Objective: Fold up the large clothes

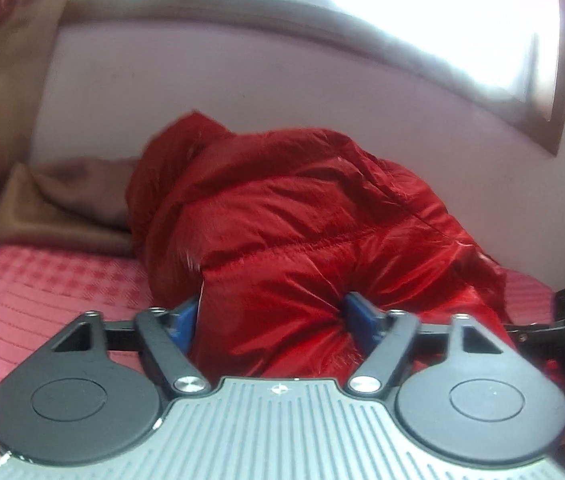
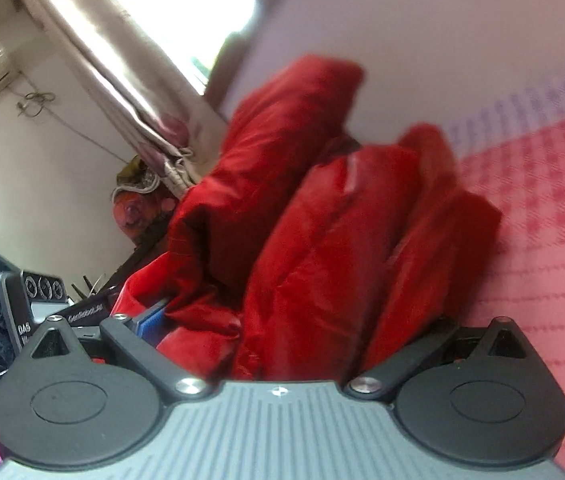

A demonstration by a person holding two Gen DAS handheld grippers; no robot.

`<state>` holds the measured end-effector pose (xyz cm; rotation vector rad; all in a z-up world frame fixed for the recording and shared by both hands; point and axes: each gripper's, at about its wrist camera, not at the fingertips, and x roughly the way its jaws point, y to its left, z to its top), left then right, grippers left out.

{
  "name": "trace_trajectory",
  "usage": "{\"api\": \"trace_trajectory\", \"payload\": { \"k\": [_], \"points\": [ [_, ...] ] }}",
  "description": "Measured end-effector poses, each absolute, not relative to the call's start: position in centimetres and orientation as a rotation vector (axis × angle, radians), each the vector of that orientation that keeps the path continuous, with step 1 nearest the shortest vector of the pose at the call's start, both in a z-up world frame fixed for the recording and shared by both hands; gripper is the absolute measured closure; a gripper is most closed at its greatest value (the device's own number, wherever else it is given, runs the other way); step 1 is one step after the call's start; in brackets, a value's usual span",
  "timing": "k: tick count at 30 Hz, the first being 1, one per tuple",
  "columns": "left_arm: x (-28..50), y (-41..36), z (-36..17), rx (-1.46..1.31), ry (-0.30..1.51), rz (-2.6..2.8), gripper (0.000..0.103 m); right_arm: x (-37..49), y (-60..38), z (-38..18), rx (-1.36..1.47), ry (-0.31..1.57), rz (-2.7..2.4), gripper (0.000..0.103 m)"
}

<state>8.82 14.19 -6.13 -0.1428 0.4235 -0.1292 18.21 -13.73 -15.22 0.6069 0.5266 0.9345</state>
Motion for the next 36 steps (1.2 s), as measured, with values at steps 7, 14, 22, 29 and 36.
{"api": "trace_trajectory", "payload": {
  "k": [7,14,22,29,36],
  "points": [
    [7.2,12.0,-5.2,-0.050,0.328,-0.084,0.000,14.4,-17.0,-13.6,0.494,0.460,0.752,0.000],
    [6.7,11.5,-5.7,-0.109,0.325,-0.102,0.000,8.9,-14.0,-4.6,0.180,0.138,0.847,0.002],
    [3.8,12.3,-5.5,-0.132,0.348,0.023,0.000,13.7,-9.3,-6.7,-0.113,0.382,0.886,0.074],
    [1.5,11.4,-5.0,-0.072,0.369,0.144,0.000,13.1,-12.2,-12.6,0.063,0.349,0.823,0.075],
    [0.4,10.4,-4.2,-0.055,0.359,0.288,0.000,12.6,-13.0,-13.8,0.167,0.331,0.795,0.075]
  ]
}}
